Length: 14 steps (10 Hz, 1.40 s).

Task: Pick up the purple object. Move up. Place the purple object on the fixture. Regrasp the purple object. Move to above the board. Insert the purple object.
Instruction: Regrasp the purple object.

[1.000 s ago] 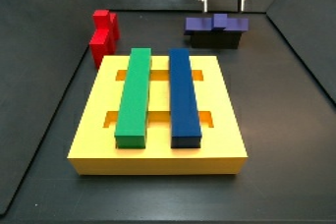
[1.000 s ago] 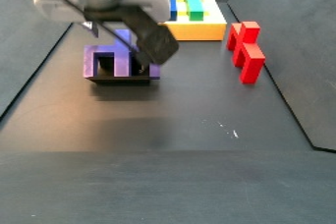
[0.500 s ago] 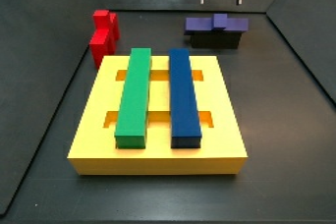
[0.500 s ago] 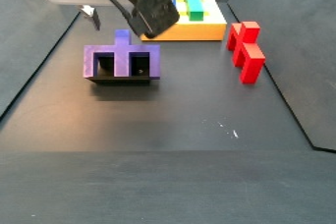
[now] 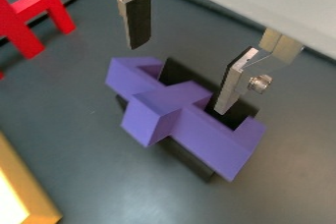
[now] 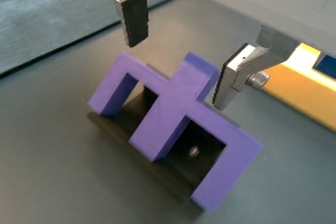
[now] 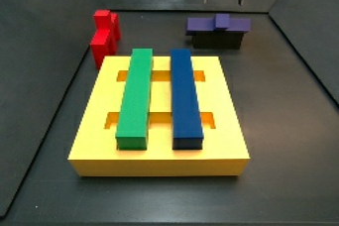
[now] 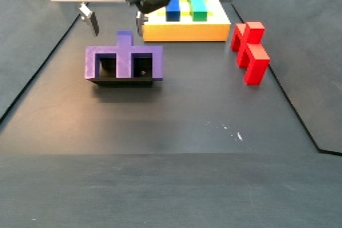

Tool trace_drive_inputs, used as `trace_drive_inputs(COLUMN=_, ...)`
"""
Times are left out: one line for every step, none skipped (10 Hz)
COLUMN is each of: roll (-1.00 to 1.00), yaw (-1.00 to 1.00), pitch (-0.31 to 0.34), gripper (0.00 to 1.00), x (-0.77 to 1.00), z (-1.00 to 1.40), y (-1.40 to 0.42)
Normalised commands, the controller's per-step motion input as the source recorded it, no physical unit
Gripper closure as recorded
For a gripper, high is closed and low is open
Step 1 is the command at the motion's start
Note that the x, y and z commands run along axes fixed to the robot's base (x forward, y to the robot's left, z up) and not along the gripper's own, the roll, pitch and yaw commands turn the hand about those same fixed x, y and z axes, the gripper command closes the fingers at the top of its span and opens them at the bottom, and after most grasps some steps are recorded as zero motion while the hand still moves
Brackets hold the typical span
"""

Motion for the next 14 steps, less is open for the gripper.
trace_drive_inputs(roll=1.0, yaw=0.0, pitch=0.0, gripper=0.0, x=0.0, z=0.0, y=0.06)
trace_drive_inputs(roll=1.0, yaw=0.0, pitch=0.0, gripper=0.0, x=0.0, z=0.0, y=0.08)
trace_drive_inputs(roll=1.0, yaw=0.0, pitch=0.02, gripper=0.0, x=0.0, z=0.0, y=0.05)
trace_drive_inputs(roll=1.0, yaw=0.0, pitch=0.0, gripper=0.0, x=0.0, z=0.0, y=-0.03)
trace_drive_inputs(roll=1.0, yaw=0.02, pitch=0.0, gripper=0.0, x=0.0, z=0.0, y=-0.13)
trace_drive_inputs(roll=1.0, yaw=0.03, pitch=0.034, gripper=0.0, x=0.0, z=0.0, y=-0.15)
trace_drive_inputs(roll=1.0, yaw=0.05, pitch=0.071, gripper=0.0, x=0.0, z=0.0, y=-0.17)
trace_drive_inputs(roll=1.0, yaw=0.07, pitch=0.069, gripper=0.0, x=0.0, z=0.0, y=-0.17)
trace_drive_inputs(roll=1.0, yaw=0.08, pitch=0.074, gripper=0.0, x=0.0, z=0.0, y=-0.18)
trace_drive_inputs(roll=1.0, yaw=0.09, pitch=0.086, gripper=0.0, x=0.0, z=0.0, y=-0.18)
trace_drive_inputs(roll=1.0, yaw=0.16, pitch=0.129, gripper=0.0, x=0.0, z=-0.07, y=-0.32)
trace_drive_inputs(roll=0.87, yaw=0.28, pitch=0.134, gripper=0.0, x=0.01, z=-0.1, y=-0.39)
trace_drive_inputs(roll=0.68, yaw=0.41, pitch=0.049, gripper=0.0, x=0.1, z=-0.12, y=-0.31)
trace_drive_inputs(roll=0.61, yaw=0.42, pitch=0.006, gripper=0.0, x=0.1, z=-0.13, y=-0.31)
